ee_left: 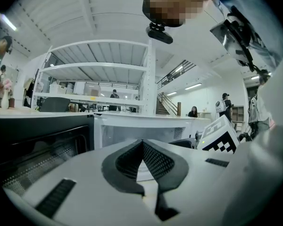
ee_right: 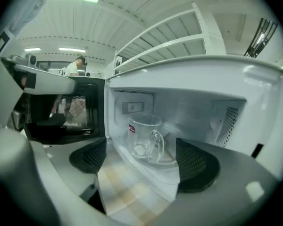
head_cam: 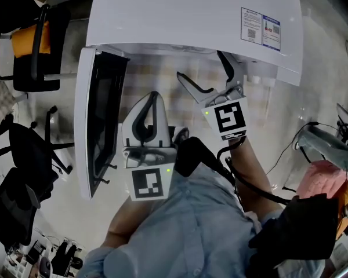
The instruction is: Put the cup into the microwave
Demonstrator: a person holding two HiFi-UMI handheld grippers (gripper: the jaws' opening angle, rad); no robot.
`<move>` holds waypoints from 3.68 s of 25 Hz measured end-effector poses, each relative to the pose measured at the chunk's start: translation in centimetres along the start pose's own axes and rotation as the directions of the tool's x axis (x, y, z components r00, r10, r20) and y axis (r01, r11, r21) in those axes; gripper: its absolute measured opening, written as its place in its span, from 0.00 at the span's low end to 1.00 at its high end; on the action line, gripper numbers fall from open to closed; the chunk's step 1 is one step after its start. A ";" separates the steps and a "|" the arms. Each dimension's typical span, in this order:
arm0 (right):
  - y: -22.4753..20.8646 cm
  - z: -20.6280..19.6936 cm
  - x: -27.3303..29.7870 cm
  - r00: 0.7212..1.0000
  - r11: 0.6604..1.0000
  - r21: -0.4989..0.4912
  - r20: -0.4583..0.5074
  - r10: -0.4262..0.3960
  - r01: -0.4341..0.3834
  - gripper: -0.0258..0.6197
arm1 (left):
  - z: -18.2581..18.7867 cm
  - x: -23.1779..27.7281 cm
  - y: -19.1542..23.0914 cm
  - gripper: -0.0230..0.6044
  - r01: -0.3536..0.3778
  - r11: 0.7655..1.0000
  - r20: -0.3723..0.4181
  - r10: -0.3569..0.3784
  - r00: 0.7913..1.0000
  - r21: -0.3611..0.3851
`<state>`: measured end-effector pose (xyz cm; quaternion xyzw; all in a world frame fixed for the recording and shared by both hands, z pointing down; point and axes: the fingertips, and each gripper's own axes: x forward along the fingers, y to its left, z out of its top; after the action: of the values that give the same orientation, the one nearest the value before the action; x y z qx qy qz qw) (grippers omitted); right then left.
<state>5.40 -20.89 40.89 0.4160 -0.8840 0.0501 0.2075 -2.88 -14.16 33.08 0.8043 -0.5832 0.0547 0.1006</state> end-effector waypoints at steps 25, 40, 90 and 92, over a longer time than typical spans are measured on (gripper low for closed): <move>8.9 9.7 -16.2 0.970 0.996 0.085 0.242 -0.032 0.011 0.04 | 9.0 -8.9 -9.2 0.05 0.064 0.995 0.182 -0.078 0.980 0.080; 8.5 10.8 -15.0 0.950 0.994 0.099 0.306 -0.065 0.036 0.04 | 9.6 -7.2 -7.8 0.05 0.120 0.993 0.250 -0.120 0.961 0.014; -0.4 -2.5 6.4 0.996 0.954 0.287 -0.043 -0.077 0.086 0.04 | -6.6 13.9 1.9 0.05 0.128 0.984 -0.050 -0.135 0.990 -0.124; -0.6 -2.4 6.5 0.996 0.954 0.287 -0.043 -0.080 0.090 0.04 | -6.6 14.0 1.7 0.05 0.137 0.983 -0.057 -0.145 0.988 -0.123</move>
<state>2.97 -25.33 45.65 0.4786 -0.8451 0.1763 0.1602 0.10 -26.21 42.56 0.8340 -0.5232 0.0392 0.1708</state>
